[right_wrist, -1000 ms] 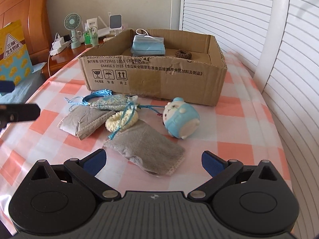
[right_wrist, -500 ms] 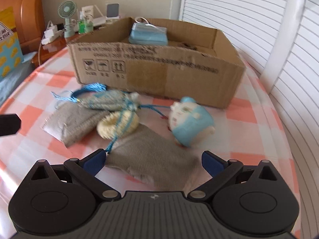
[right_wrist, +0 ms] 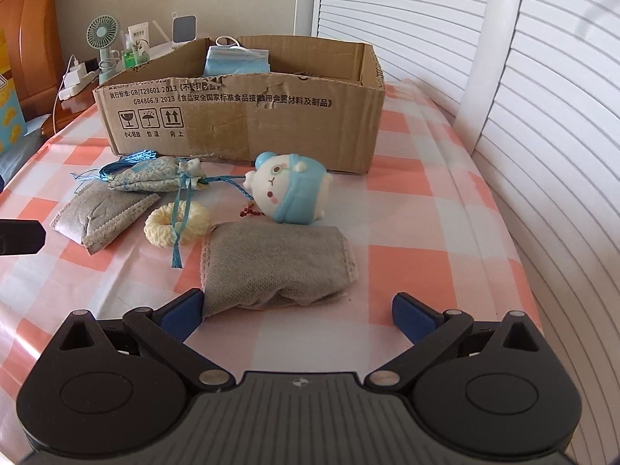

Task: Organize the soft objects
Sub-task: 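Withdraw both grippers from the box toward the grey pouches on the table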

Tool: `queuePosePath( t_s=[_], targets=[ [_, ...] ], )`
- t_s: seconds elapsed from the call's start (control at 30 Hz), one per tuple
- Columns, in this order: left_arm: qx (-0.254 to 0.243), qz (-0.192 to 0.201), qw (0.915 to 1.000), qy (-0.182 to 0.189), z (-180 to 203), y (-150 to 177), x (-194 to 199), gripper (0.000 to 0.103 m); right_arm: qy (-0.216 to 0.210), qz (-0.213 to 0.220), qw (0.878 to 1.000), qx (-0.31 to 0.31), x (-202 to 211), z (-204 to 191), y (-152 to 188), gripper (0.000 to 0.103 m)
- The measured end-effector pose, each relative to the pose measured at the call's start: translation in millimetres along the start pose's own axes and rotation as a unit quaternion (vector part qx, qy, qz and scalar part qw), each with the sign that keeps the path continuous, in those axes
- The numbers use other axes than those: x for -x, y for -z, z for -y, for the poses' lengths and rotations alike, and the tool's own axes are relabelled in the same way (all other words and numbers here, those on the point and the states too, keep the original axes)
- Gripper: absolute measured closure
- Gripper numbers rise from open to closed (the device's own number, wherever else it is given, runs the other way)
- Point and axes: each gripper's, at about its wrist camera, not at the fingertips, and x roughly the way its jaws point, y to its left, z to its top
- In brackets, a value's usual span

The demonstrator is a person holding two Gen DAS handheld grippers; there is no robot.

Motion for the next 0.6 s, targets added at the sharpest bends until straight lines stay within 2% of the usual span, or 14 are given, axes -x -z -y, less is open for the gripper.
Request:
queuePosePath(
  t_s=[0.2, 0.4, 0.47, 0.6],
  targets=[
    [-0.004, -0.015, 0.9995, 0.026, 7, -4, -21, 0.001, 0.003, 0.008, 1.0, -0.004, 2, 1, 3, 0.0],
    [0.005, -0.058, 0.9981, 0.021, 9, -1, -51, 0.0, 0.003, 0.013, 1.0, -0.004, 2, 1, 5, 0.0],
    [0.019, -0.05, 0.9982, 0.029, 5, 1, -52, 0.001, 0.002, 0.015, 1.0, -0.002, 2, 1, 5, 0.0],
    [0.014, -0.046, 0.9985, 0.024, 5, -3, -57, 0.0, 0.0, 0.019, 1.0, 0.0, 2, 1, 5, 0.0]
  ],
)
